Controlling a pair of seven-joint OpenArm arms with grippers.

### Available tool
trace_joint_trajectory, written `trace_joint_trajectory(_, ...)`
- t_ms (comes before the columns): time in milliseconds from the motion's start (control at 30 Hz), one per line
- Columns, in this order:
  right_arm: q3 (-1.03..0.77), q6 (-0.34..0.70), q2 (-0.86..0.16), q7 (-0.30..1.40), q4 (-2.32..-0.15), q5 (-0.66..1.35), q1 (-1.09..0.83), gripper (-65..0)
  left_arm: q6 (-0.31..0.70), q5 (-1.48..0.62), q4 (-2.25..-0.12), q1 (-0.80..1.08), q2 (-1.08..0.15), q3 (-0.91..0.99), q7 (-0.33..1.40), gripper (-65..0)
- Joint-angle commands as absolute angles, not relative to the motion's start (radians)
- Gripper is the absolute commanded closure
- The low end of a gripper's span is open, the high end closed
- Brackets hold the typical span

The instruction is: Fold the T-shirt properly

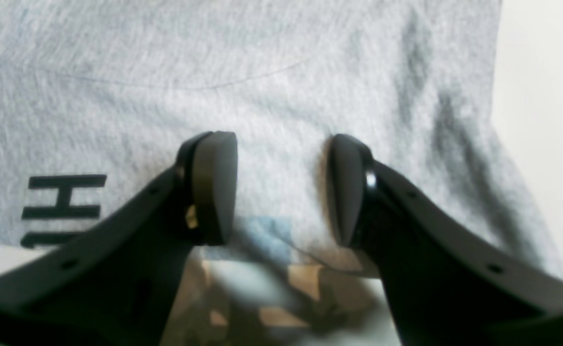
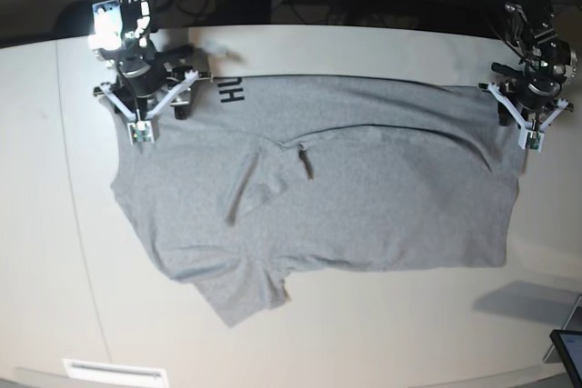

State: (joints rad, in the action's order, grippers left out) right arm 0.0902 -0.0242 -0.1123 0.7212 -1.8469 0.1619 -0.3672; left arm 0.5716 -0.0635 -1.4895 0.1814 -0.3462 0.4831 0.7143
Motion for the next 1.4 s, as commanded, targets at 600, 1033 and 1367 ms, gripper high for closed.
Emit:
trace_joint_trajectory(600, 0.097, 0.128, -0.17, 0.935, -1.85, 0.163, 0.085, -30.5, 0.556, -0.031, -1.632, -0.047, -0.332, 0.522, 0.926, -21.2)
trace_joint_trajectory(1033, 0.094, 0.384, -0.18, 0.946, -1.346, 0.163, 0.44, -31.0, 0.556, -0.031, -1.598, -0.047, -0.334, 0.524, 0.929, -21.5)
trace_joint_trajectory(1367, 0.084, 0.57, -0.22, 0.82, -0.906, 0.168, 0.621, -31.3, 0.555, -0.031, -1.615, 0.005, -0.34, 0.532, 0.924, -21.5)
